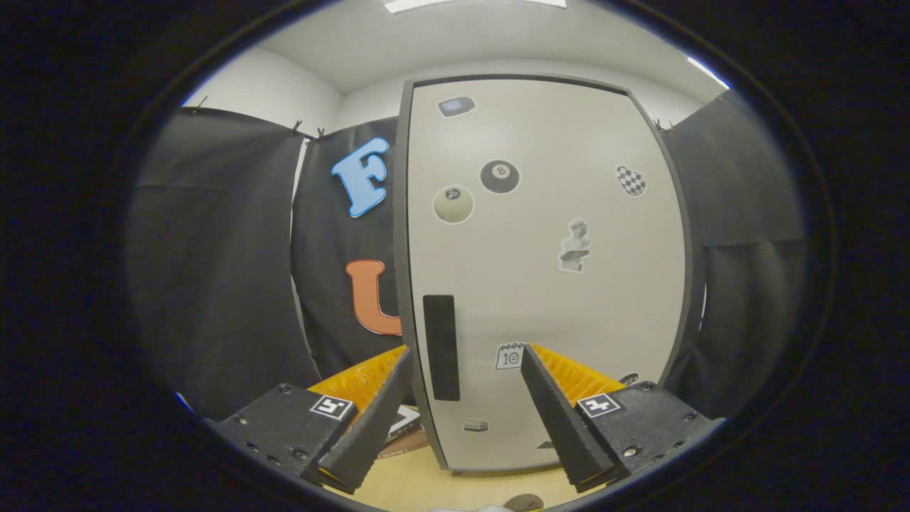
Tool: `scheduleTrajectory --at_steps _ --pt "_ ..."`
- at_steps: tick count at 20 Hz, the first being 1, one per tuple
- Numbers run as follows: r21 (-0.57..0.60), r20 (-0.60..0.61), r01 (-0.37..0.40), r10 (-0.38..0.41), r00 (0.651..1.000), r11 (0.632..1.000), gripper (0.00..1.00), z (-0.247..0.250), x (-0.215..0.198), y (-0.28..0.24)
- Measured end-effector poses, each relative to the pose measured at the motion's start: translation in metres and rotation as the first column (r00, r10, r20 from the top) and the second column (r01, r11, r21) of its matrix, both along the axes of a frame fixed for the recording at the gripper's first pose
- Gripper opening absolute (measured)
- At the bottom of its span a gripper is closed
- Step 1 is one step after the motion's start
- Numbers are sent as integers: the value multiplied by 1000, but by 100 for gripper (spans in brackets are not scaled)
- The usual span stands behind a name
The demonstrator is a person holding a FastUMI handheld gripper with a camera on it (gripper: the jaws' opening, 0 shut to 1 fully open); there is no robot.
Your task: Open the shoe cabinet door, grab the shoes and put them into the shoe cabinet, then close the shoe cabinet door.
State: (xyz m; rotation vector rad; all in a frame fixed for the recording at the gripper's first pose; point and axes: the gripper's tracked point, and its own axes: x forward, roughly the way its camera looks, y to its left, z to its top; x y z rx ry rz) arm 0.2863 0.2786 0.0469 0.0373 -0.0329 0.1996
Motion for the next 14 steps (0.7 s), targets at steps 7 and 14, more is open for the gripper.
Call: scheduleTrajectory --at_steps 7,14 --pt "6 -49 32 -32 998 999 91 -21 59 18" --pt "-15 -110 22 -24 994 1000 61 -41 74 27"
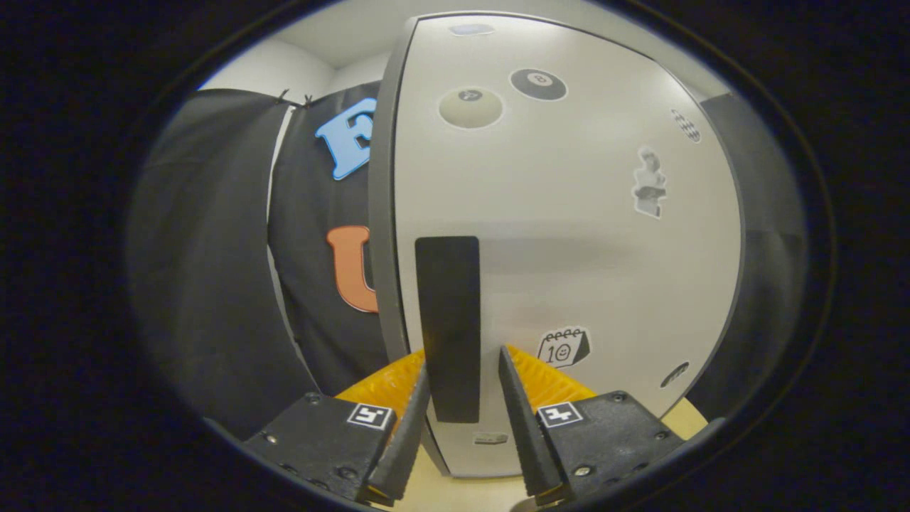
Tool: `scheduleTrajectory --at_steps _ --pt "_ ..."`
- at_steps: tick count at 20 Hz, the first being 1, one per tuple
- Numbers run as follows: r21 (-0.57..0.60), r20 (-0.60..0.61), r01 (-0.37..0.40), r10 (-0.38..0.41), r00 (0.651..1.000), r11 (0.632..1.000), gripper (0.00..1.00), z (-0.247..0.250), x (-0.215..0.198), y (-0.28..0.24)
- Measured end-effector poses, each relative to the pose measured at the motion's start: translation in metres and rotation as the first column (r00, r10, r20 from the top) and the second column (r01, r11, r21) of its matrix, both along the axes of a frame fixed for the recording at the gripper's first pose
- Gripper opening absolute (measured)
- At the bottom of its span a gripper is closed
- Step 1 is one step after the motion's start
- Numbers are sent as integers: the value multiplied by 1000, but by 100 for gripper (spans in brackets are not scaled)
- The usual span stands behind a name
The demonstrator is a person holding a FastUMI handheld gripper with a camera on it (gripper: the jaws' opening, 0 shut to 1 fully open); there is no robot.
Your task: Open the shoe cabinet door, grab the shoes and put them into the shoe cabinet, then close the shoe cabinet door.
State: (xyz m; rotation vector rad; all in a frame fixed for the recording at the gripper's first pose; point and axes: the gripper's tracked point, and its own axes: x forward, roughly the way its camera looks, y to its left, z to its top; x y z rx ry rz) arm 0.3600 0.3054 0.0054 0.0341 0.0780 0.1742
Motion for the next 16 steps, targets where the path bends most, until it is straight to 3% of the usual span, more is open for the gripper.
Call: scheduleTrajectory --at_steps 2,7,16 --pt "-41 -11 10 -10 1000 999 41 -1 0 0" --pt "-34 -48 17 -19 999 999 35 -3 0 -1" --pt "-9 -53 -85 85 995 996 27 -3 -42 -6"
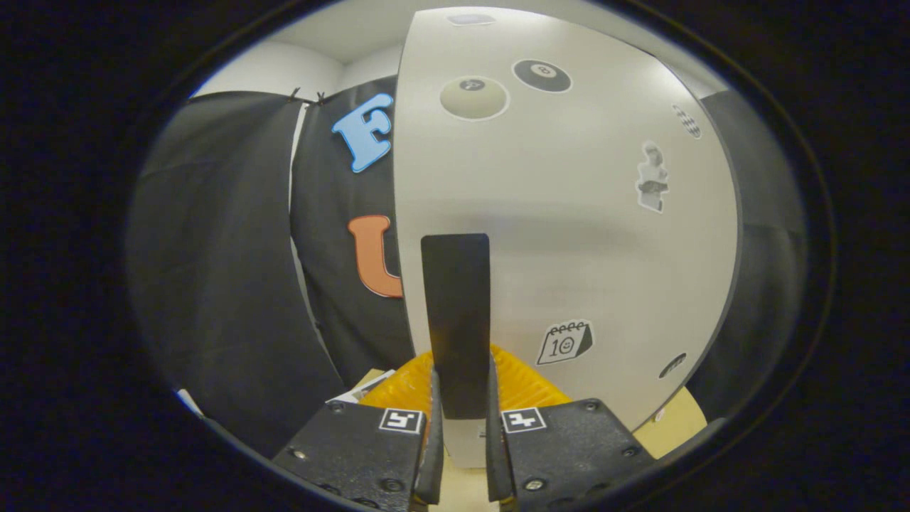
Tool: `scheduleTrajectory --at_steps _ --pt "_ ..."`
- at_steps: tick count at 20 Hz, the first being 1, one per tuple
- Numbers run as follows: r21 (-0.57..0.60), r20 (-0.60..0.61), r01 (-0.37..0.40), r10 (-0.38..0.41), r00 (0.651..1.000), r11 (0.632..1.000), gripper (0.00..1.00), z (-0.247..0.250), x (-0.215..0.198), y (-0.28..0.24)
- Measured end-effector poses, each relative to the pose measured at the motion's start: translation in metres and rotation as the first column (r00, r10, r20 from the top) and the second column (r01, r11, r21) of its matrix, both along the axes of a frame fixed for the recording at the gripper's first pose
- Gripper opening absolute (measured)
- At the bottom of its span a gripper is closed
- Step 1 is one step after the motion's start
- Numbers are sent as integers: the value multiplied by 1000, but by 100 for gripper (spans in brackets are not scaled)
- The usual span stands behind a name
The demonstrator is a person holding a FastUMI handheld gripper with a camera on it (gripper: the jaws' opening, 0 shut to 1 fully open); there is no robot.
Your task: Open the shoe cabinet door, grab the shoes and put them into the shoe cabinet, then close the shoe cabinet door.
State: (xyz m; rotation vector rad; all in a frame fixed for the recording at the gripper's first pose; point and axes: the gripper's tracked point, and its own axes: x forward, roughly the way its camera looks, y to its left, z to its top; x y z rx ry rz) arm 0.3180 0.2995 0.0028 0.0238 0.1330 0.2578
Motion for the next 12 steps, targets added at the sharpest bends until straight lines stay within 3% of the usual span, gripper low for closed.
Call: scheduleTrajectory --at_steps 6,12 --pt "16 -2 -53 53 999 998 26 0 -53 -24" --pt "-1 8 -37 37 999 999 25 -1 -97 -61"
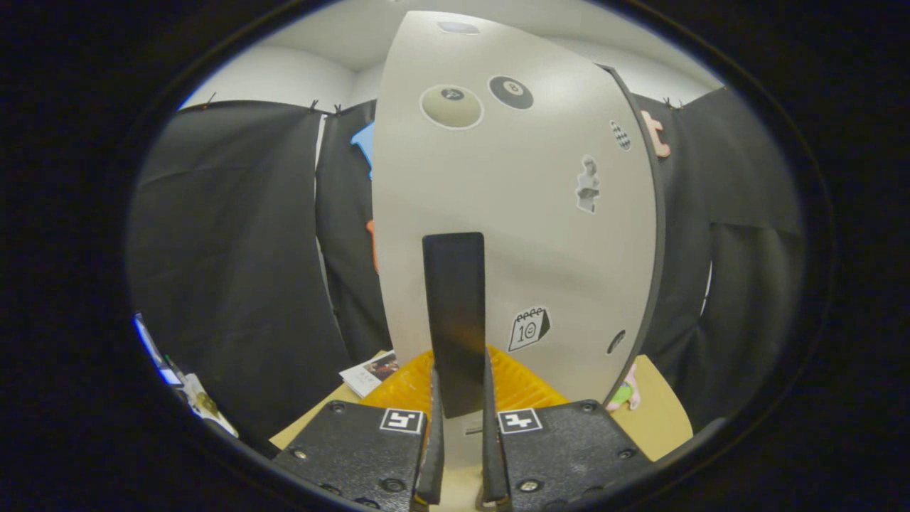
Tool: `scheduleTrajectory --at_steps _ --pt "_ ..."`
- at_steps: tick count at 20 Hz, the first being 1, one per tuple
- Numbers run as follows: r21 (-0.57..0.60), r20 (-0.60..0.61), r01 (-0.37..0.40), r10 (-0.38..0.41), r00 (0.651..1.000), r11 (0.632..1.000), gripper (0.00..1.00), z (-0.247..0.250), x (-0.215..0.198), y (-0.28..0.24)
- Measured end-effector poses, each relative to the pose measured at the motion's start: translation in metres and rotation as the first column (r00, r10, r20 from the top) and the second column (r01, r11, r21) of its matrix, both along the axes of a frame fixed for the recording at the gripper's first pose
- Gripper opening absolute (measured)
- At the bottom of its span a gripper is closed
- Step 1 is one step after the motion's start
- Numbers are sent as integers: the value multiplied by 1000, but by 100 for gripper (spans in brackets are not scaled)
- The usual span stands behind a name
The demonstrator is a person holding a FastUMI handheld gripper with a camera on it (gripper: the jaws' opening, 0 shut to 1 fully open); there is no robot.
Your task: Open the shoe cabinet door, grab the shoes and put them into the shoe cabinet, then close the shoe cabinet door.
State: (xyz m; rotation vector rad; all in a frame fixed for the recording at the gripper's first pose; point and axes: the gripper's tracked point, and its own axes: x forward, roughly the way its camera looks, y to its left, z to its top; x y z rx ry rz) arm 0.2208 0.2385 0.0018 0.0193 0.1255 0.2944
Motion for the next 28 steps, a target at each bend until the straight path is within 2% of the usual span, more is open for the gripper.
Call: scheduleTrajectory --at_steps 10,16,24,28 --pt "-20 6 69 -69 998 997 21 -5 -60 -107" --pt "-97 14 156 -156 988 983 10 -5 -72 -183" --pt "-121 32 169 -166 986 978 7 -4 -68 -241" --pt "-102 55 111 -106 993 989 6 -5 -63 -239"
